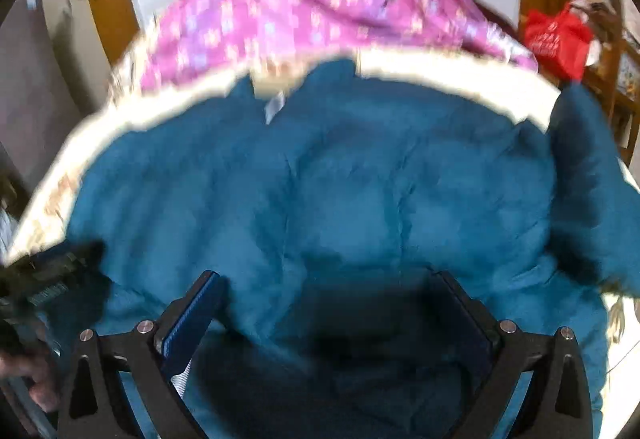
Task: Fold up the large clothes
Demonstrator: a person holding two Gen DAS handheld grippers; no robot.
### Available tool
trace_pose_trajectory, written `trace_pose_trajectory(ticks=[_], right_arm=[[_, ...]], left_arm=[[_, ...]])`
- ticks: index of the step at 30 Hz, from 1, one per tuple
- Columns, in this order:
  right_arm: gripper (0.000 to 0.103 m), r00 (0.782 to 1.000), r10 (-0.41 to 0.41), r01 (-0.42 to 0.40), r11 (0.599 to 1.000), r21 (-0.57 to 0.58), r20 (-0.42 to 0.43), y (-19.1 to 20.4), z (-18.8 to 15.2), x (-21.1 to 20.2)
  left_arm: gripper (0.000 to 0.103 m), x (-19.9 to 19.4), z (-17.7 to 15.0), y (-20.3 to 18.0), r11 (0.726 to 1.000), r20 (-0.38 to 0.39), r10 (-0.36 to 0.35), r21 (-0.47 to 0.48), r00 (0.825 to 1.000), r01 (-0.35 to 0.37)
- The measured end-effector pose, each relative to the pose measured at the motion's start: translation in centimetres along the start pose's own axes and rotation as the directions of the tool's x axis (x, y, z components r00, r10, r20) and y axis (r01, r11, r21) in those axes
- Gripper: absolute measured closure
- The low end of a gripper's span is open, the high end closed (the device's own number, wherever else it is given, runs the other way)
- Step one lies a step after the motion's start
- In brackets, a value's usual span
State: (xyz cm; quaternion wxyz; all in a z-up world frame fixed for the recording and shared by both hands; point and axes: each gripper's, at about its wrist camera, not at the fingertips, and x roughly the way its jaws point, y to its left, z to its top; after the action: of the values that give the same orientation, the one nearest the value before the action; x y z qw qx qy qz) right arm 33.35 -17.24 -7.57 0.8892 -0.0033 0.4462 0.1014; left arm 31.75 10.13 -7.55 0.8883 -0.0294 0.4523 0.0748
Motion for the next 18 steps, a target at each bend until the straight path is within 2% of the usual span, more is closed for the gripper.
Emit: trace_pose_trajectory(ticks=[5,8,18], right_arm=[[0.000,1.000,-0.001,0.001,1.000,-0.008,-0.016,-0.29,-0.33,0.74],[0.000,1.000,-0.017,0.017,1.000,-0.022,-0.010,-0.03,-0.61,0.86],[0.000,0.999,-0.035,0.034,0.999,-0.037,-0.009,0.26,-0.89,0.99]], left_arm=[[0.018,0.15,-0.04,0.15,1.000,-0.010,-0.003,-0.018,1.000,0.003],[0.010,0.35,-0.17,-0.01,1.000,-0.014,0.012,-0.020,1.000,-0.012],[0.009,0.52,-0.22,0.07,1.000,-0.013,0.018,-0.024,1.000,-0.018]])
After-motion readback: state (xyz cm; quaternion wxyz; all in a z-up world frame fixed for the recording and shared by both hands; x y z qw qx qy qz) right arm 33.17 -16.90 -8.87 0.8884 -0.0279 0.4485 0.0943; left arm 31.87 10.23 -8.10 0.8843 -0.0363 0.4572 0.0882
